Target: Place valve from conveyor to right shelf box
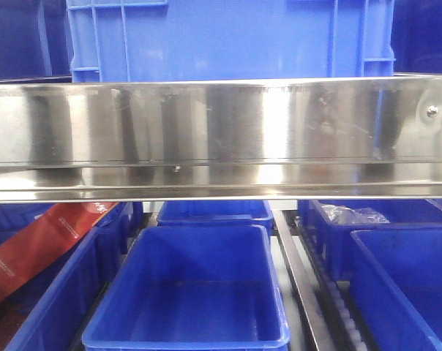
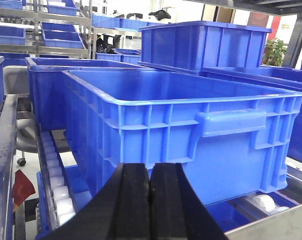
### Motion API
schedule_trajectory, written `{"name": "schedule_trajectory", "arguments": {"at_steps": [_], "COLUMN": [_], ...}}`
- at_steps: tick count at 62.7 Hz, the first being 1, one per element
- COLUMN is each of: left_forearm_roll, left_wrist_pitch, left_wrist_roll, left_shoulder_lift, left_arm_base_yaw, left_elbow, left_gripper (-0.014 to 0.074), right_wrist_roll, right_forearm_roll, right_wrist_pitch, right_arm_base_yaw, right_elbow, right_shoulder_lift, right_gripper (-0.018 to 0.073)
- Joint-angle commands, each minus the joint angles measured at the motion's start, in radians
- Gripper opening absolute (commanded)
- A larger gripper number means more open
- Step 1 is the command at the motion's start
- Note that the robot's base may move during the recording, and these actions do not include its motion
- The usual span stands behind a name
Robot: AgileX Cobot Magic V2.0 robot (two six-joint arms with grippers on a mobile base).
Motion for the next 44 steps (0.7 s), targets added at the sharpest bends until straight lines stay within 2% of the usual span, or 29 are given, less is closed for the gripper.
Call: {"name": "schedule_trajectory", "arguments": {"at_steps": [1, 12, 44], "left_forearm_roll": [-0.005, -0.005, -0.005], "left_wrist_pitch": [-0.022, -0.022, -0.029], "left_wrist_roll": [0.002, 0.002, 0.002], "left_shoulder_lift": [-0.006, -0.006, -0.006], "left_arm_base_yaw": [0.001, 0.001, 0.001], "left_elbow": [-0.002, -0.002, -0.002], "left_gripper": [-0.0111, -0.0111, -0.0111], "right_wrist_roll": [-0.004, -0.004, -0.004], "right_forearm_roll": [-0.009, -0.015, -0.04], "right_wrist_pitch": [-0.015, -0.017, -0.016], "right_arm_base_yaw": [-0.065, -0.083, -0.085], "right_elbow": [0.07, 0.216, 0.216], "right_shoulder_lift": [-0.069, -0.209, -0.209], "right_gripper": [-0.0163, -0.0163, -0.0163]}}
